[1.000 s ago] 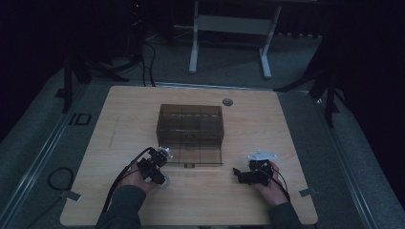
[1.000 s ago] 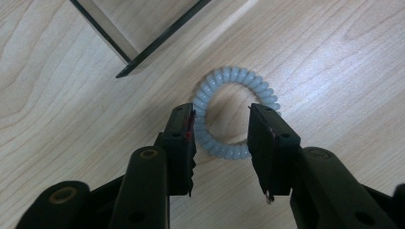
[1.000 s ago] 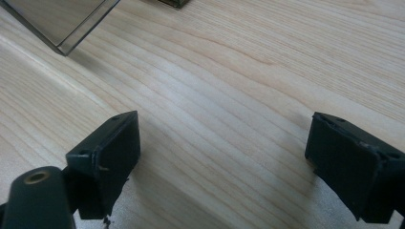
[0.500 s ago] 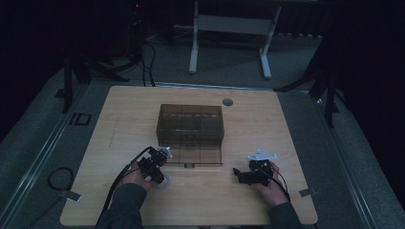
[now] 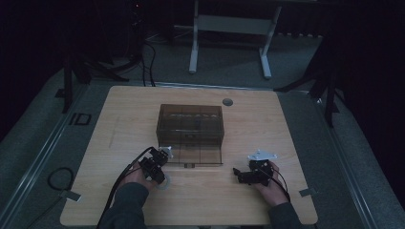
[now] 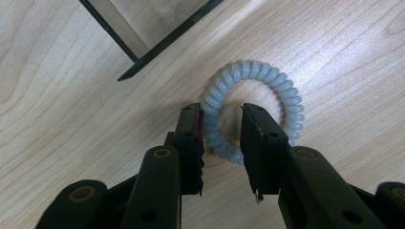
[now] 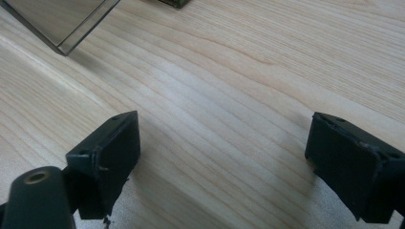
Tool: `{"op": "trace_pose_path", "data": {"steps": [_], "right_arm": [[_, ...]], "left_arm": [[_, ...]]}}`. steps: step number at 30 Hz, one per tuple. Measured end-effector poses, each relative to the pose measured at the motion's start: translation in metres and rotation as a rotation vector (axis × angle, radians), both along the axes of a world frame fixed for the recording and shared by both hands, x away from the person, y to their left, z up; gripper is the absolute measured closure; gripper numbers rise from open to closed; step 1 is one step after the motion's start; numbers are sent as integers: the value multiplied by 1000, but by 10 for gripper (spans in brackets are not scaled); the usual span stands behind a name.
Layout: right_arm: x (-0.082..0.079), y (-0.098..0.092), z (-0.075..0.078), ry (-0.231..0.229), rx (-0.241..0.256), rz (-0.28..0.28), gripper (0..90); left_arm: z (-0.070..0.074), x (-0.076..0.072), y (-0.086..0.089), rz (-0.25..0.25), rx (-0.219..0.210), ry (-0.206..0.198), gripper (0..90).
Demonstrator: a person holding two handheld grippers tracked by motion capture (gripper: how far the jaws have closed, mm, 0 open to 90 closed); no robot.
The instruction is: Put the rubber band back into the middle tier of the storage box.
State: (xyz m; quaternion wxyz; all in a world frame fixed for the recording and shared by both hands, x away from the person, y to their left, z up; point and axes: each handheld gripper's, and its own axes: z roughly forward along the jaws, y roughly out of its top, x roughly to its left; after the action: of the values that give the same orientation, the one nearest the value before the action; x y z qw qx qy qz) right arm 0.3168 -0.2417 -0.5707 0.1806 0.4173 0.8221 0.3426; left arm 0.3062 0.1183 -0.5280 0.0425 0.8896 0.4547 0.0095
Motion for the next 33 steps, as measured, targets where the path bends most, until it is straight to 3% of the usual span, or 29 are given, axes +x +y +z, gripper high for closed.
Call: {"op": "trace_pose_path", "data": {"steps": [16, 28, 33], "right_arm": [[0, 0, 0, 0, 0, 0, 115], [0, 0, 0, 0, 0, 2, 115], [0, 0, 0, 0, 0, 3, 115]], "left_arm": [[-3, 2, 1, 6, 7, 24, 694], [-3, 4, -3, -3, 31, 47, 790], [-2, 5, -6, -32, 34, 54, 814]]}}
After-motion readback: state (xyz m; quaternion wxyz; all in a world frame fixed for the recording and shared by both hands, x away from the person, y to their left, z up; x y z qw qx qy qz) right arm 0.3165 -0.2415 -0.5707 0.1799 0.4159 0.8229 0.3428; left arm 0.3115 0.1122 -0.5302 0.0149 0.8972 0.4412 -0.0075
